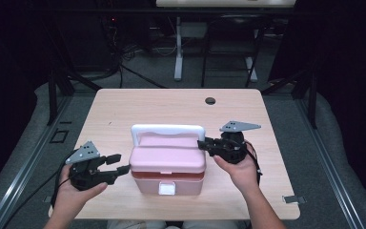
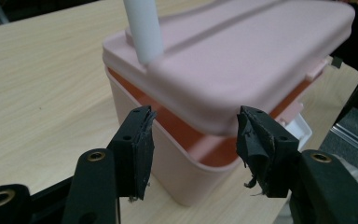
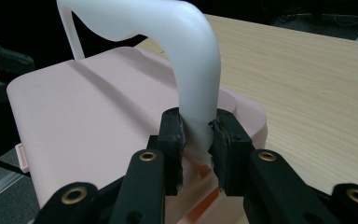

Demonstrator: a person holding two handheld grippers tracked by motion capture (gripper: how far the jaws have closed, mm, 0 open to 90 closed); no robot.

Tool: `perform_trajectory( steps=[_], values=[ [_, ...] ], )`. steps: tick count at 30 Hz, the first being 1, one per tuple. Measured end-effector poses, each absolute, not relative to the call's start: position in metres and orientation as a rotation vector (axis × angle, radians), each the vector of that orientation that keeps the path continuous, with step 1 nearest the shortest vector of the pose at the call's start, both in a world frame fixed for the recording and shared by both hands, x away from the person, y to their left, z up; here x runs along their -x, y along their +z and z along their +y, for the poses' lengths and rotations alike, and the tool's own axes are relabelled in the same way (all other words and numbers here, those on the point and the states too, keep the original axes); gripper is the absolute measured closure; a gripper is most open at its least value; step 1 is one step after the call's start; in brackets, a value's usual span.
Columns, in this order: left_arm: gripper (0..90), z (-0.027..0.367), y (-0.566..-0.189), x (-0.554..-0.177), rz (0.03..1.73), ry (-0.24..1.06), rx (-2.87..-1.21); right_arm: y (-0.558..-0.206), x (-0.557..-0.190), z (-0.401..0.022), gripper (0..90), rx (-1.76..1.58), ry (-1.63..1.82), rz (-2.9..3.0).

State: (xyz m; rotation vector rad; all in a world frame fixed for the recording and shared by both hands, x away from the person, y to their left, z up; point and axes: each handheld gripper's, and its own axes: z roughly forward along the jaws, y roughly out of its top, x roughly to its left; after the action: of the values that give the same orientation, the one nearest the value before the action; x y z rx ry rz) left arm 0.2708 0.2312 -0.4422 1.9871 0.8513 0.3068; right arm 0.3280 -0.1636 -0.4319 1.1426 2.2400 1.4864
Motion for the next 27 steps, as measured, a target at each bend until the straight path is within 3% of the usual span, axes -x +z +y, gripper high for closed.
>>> perform_trajectory(
  steps=[9, 27],
  values=[
    [45.8, 0.226, -0.452, -0.271, 0.844, 0.274, -2.003, -0.432, -0.328, -0.165, 74.2, -1.145, 1.482, 2.235],
    [47.4, 0.215, -0.454, -0.277, 0.848, 0.342, -1.987, -0.431, -0.329, -0.167, 73.9, -1.145, 1.508, 2.226]
  ],
)
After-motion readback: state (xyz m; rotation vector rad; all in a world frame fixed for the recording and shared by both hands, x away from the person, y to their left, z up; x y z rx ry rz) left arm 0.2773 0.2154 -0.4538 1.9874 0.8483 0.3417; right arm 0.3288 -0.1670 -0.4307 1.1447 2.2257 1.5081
